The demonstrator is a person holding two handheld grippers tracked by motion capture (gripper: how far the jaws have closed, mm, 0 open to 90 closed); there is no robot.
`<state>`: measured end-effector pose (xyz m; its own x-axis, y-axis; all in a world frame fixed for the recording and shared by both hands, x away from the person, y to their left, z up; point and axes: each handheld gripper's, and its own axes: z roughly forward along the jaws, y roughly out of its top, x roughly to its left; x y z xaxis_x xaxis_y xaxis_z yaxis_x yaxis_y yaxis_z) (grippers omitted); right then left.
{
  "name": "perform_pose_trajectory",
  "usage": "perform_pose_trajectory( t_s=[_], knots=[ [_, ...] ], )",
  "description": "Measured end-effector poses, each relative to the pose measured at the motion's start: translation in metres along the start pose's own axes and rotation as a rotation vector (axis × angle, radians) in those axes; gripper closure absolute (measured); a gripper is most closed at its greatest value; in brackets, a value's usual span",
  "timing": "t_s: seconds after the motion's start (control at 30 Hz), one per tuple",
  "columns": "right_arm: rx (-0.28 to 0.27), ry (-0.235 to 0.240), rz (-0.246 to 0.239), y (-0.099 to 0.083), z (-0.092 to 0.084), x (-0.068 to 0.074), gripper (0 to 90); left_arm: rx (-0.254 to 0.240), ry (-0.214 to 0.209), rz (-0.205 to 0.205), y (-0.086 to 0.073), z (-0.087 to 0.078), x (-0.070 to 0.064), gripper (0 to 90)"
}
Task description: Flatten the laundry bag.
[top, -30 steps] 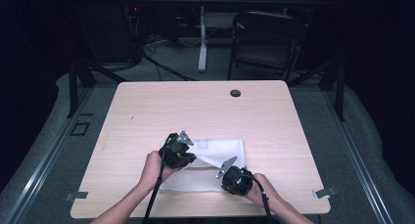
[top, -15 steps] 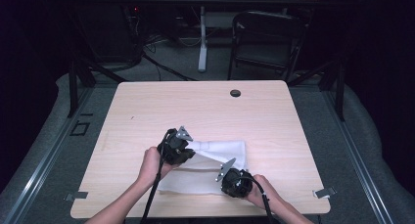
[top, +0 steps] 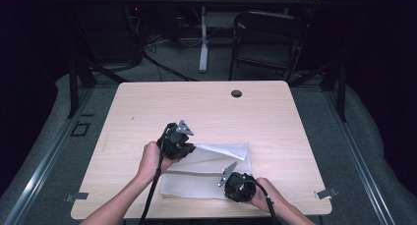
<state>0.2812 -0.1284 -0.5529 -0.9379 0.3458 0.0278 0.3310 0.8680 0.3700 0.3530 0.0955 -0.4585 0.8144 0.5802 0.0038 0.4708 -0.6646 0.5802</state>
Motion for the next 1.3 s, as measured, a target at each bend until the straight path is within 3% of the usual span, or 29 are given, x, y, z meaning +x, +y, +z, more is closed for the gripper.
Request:
perform_pose_trajectory(
  t_s=[0.17, 0.3, 0.43, 0.63, 0.83, 1.07, 1.1, 1.3],
  knots=[
    [-0.014, -0.020, 0.005, -0.001, -0.003, 0.001, 90.0, 0.004, 0.007, 0.013, 0.005, 0.000, 0.000, 86.7],
    [-0.080, -0.067, 0.029, 0.009, -0.001, 0.004, 90.0, -0.002, 0.014, 0.008, 0.009, 0.001, 0.001, 86.7],
    [-0.058, -0.115, 0.028, 0.015, 0.009, 0.009, 90.0, 0.015, 0.025, 0.023, 0.012, -0.001, 0.003, 86.6],
    [-0.065, -0.076, 0.027, 0.013, 0.008, 0.009, 90.0, 0.020, 0.082, 0.023, 0.020, -0.006, 0.010, 86.7],
    [-0.059, -0.042, 0.015, 0.012, 0.008, 0.009, 90.0, 0.013, 0.108, 0.012, 0.029, -0.008, 0.017, 86.7],
    [-0.048, -0.022, 0.007, 0.012, 0.007, 0.010, 90.0, -0.003, 0.141, -0.005, 0.041, -0.010, 0.028, 86.7],
    [-0.025, -0.027, -0.014, 0.012, 0.006, 0.009, 90.0, -0.003, 0.141, -0.005, 0.041, -0.010, 0.028, 86.7],
    [-0.032, -0.016, -0.016, 0.011, 0.006, 0.009, 90.0, -0.004, 0.163, -0.014, 0.049, -0.009, 0.035, 86.6]
  ],
)
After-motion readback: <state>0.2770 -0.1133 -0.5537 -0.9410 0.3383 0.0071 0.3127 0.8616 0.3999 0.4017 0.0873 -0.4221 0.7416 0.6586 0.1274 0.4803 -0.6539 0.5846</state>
